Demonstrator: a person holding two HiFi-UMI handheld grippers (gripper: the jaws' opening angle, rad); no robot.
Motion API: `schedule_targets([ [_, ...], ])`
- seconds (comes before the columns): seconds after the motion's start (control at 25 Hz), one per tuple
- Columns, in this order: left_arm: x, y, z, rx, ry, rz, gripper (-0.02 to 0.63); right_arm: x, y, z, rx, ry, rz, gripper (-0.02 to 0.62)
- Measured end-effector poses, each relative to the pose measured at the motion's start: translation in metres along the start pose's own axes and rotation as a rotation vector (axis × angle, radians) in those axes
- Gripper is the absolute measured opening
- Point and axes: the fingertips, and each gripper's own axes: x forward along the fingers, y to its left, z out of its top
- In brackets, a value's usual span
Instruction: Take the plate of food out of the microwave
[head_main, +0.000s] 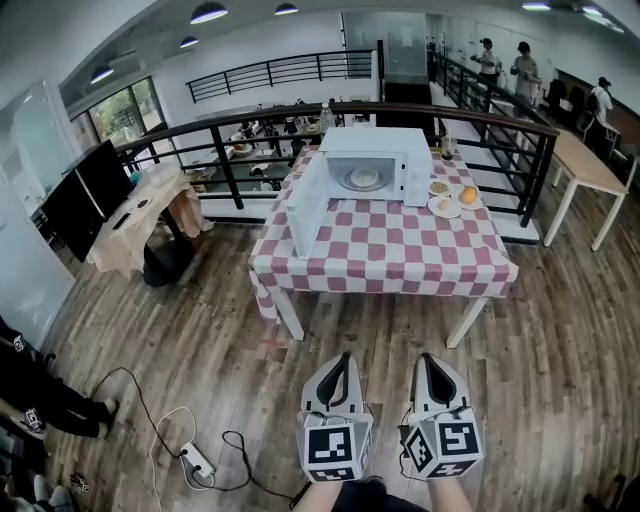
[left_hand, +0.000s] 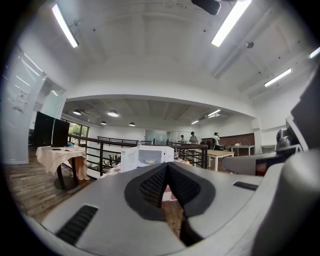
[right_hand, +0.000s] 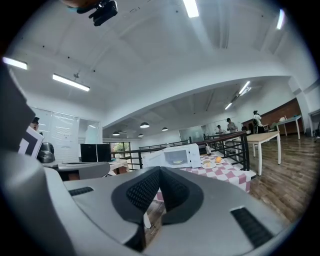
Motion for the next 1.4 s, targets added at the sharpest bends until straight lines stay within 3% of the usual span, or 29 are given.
schedule_targets([
  [0.56,0.023,0.014,-0.016,-0.010,0.033,0.043,0.009,0.028,-0.015,-0.016,0.039,0.048,0.013,-0.009],
  [1.4,0.200,0.083,-0.014,-0.050,0.051,-0.016,0.009,0.213,-0.033,0.000,0.024,0.063,-0.008,-0.009],
])
